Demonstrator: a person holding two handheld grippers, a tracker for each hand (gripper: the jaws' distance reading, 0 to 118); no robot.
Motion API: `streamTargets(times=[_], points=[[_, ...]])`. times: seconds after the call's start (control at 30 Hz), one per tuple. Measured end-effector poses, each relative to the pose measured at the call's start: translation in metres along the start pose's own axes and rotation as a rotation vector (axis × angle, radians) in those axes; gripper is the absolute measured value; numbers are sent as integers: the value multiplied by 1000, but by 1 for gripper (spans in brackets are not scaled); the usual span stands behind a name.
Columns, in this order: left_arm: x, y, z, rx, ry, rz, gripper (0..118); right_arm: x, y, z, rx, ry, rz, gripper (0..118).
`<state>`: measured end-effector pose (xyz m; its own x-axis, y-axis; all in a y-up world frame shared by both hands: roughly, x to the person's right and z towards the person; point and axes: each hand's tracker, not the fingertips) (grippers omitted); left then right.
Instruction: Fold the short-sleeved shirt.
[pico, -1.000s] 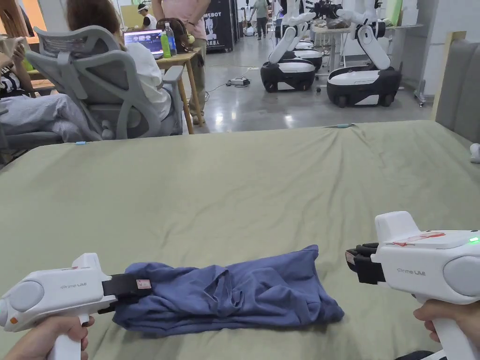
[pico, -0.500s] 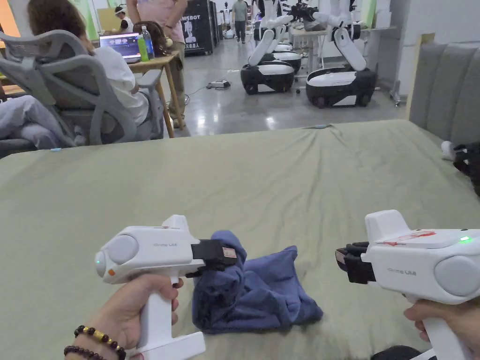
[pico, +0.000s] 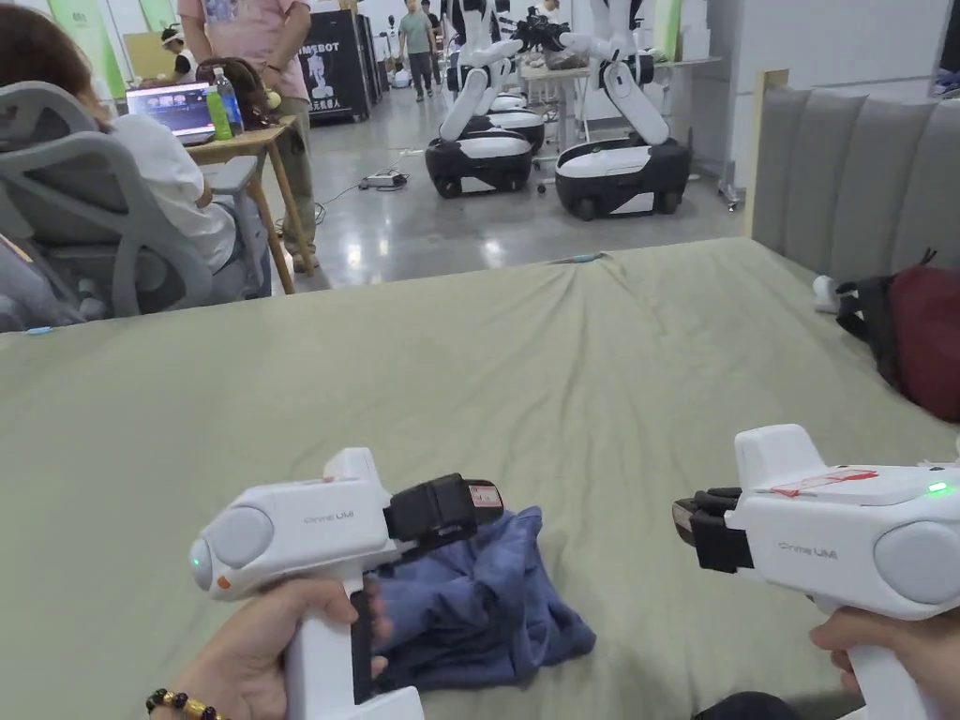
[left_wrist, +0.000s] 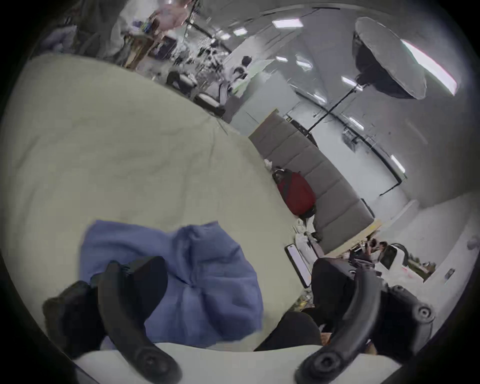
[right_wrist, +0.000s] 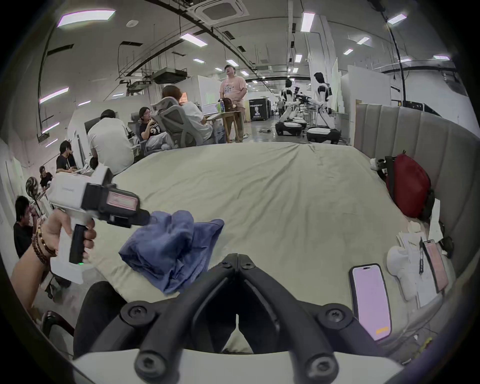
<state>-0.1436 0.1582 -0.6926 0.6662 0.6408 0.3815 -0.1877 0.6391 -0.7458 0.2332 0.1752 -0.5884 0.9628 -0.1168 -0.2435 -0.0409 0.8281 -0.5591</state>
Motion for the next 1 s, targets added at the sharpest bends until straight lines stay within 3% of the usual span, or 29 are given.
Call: streamTargets(times=[0.07, 0.1, 0.13, 0.2, 0.27, 0.33, 0.6, 0.7, 0.87, 1.0], points=[[-4, 5, 19, -12, 20, 5, 118, -3, 1, 0, 5, 12, -10, 0], [-8, 5, 27, -14, 21, 12, 111, -4, 1, -1, 7, 17, -14, 0], [-21, 9, 31, -13, 32, 22, 93, -5, 0, -2, 8, 21, -15, 0], [-25, 7, 35, -1, 55, 18, 3, -6, 0, -5, 7, 27, -14, 0], [-28, 3, 30, -13, 125, 1, 1, -7, 0, -8, 4, 32, -9, 0], [-32, -2, 19, -57, 70, 18, 1, -6, -1, -9, 4, 35, -7, 0], [-28, -23, -120, -272, 76, 31, 0, 4, -10, 2, -7, 17, -19, 0], [1, -47, -141, -271, 98, 31, 0, 11, -15, 7, -18, -11, -31, 0], [16, -38, -114, -241, 60, 45, 0, 6, -13, 1, -36, -29, -18, 0], [19, -27, -40, -83, 12, 67, 0, -14, 4, -25, -35, 54, -2, 0]])
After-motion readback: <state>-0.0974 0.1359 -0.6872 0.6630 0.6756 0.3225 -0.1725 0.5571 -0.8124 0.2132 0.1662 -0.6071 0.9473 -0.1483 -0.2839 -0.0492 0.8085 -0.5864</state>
